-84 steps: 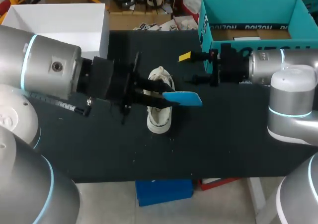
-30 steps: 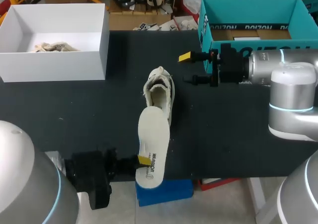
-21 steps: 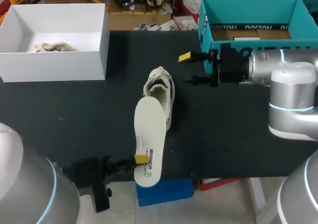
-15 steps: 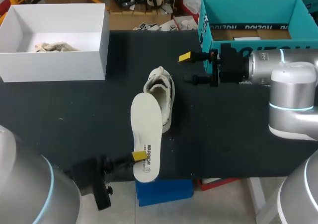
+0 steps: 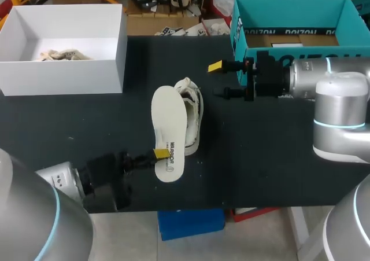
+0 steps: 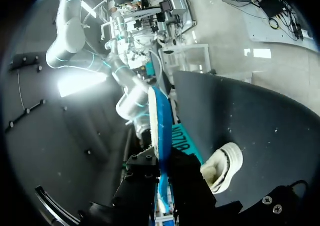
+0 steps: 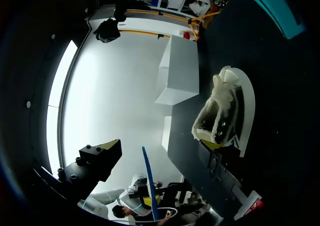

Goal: Take the shoe out of the shoebox, open the shoe tongue, remove and reinsert the insole, then place the shoe into the shoebox

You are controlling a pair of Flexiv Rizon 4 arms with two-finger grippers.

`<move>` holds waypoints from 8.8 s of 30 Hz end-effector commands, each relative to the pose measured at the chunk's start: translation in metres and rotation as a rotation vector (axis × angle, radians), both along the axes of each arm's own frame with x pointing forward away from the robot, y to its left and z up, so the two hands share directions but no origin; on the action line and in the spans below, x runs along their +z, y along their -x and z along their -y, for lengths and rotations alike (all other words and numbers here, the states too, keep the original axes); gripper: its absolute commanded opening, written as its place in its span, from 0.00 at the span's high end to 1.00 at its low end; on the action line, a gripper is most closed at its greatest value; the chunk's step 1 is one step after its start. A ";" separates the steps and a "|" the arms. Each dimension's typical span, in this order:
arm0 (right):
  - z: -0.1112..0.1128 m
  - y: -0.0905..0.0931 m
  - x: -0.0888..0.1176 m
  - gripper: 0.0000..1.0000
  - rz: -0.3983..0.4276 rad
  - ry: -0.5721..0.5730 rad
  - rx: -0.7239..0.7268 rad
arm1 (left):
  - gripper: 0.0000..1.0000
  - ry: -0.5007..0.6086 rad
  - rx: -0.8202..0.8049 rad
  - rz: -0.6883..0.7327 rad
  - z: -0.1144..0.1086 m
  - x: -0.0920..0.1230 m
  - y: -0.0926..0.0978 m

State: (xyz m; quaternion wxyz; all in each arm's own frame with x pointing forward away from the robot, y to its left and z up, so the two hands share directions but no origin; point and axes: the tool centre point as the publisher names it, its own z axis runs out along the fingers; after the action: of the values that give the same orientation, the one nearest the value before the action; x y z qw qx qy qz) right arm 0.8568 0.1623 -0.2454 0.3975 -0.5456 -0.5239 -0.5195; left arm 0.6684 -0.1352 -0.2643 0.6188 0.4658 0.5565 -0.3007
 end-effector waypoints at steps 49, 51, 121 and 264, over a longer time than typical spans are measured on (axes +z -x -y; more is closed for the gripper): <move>-0.021 0.034 -0.034 0.00 0.016 -0.019 0.167 | 1.00 -0.045 -0.001 -0.003 0.034 -0.011 -0.069; -0.022 0.037 -0.033 0.00 0.023 -0.012 0.174 | 1.00 -0.045 -0.001 -0.003 0.034 -0.011 -0.069; -0.061 0.060 -0.029 1.00 -0.007 0.068 0.233 | 0.00 -0.825 -0.023 -0.244 -0.025 0.035 -0.032; -0.061 0.060 -0.029 1.00 -0.007 0.068 0.233 | 0.00 -1.238 -0.079 -0.348 0.031 0.041 -0.211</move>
State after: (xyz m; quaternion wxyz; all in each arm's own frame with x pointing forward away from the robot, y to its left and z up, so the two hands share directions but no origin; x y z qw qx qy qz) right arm 0.7968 0.2233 -0.2748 0.4382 -0.4954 -0.5993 -0.4510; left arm 0.8916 -0.1688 -0.2247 0.1181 0.7020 0.7019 -0.0242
